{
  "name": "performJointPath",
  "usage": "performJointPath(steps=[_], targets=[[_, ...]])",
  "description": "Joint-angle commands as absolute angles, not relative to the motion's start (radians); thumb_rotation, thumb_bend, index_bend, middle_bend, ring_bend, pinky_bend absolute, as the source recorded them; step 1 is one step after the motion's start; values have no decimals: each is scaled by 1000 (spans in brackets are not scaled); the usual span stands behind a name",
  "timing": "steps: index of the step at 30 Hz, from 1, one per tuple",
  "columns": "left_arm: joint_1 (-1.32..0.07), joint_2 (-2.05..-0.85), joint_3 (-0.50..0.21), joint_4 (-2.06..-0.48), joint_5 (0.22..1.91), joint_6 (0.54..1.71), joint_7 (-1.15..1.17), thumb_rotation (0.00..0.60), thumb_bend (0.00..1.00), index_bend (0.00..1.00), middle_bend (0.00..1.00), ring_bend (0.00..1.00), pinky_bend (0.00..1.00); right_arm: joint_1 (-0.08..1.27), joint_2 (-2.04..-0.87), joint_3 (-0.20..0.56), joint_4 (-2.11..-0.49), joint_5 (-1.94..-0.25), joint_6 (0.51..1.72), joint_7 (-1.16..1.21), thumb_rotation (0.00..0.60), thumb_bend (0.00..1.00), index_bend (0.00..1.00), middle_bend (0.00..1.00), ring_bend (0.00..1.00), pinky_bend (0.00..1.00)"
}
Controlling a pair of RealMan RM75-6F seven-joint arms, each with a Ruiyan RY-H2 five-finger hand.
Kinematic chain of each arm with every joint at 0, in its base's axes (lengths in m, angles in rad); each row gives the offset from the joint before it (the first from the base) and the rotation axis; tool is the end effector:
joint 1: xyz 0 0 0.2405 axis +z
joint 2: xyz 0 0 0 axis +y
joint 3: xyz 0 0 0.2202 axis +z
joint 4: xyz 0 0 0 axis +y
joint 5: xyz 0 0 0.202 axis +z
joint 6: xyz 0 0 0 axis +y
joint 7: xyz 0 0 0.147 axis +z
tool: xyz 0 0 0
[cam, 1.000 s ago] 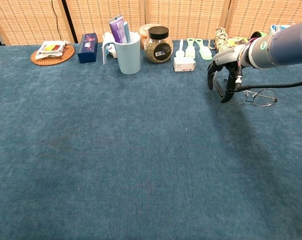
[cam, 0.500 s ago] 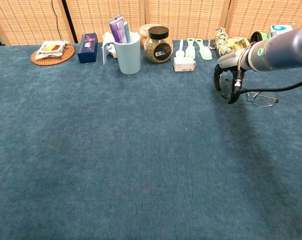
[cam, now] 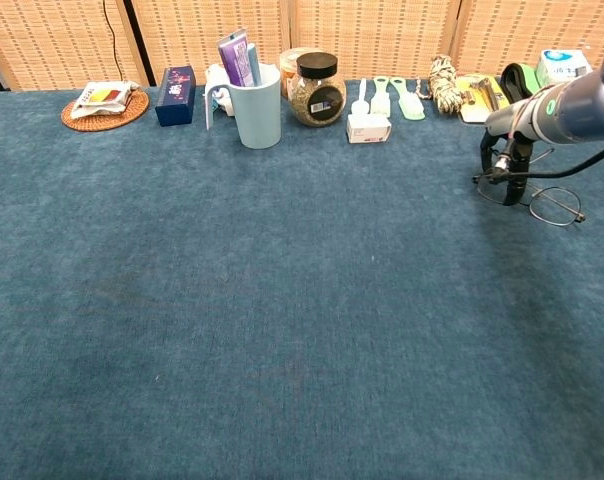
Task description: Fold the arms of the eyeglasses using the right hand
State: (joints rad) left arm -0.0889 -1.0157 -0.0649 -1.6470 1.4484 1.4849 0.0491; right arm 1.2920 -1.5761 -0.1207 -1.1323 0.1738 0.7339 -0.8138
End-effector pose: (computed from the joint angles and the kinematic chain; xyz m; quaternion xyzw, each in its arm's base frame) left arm -0.2814 0.1847 0.1827 -0.5961 -0.3568 -0.3539 0.6262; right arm -0.1649 -0.4093 0.0014 0.6945 -0.4559 0.0698 0.5523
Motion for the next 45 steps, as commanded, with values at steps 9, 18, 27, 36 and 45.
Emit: performJointPath(steps=[9, 18, 27, 36, 45], targets=[[-94, -1020, -66, -1658, 1456, 1485, 55, 384, 503, 119, 0, 0, 42, 1204, -1441, 21, -1284, -33, 720, -669, 600, 243, 287, 0, 0, 0], [-93, -1022, -63, -1656, 1459, 1483, 50, 384, 503, 119, 0, 0, 43, 1177, -1393, 12, -1309, -17, 699, -657, 600, 242, 214, 0, 0, 0], [-98, -1025, -64, -1655, 1464, 1480, 49, 384, 503, 119, 0, 0, 42, 1166, -1388, -16, -1304, 12, 702, -678, 600, 243, 216, 0, 0, 0], [-104, -1029, -64, -1656, 1465, 1472, 53, 384, 503, 119, 0, 0, 43, 1161, -1393, -35, -1308, 58, 725, -714, 600, 242, 236, 0, 0, 0], [-109, -1032, -65, -1655, 1466, 1467, 54, 385, 503, 119, 0, 0, 43, 1146, -1395, -19, -1307, 57, 733, -714, 600, 243, 248, 0, 0, 0]])
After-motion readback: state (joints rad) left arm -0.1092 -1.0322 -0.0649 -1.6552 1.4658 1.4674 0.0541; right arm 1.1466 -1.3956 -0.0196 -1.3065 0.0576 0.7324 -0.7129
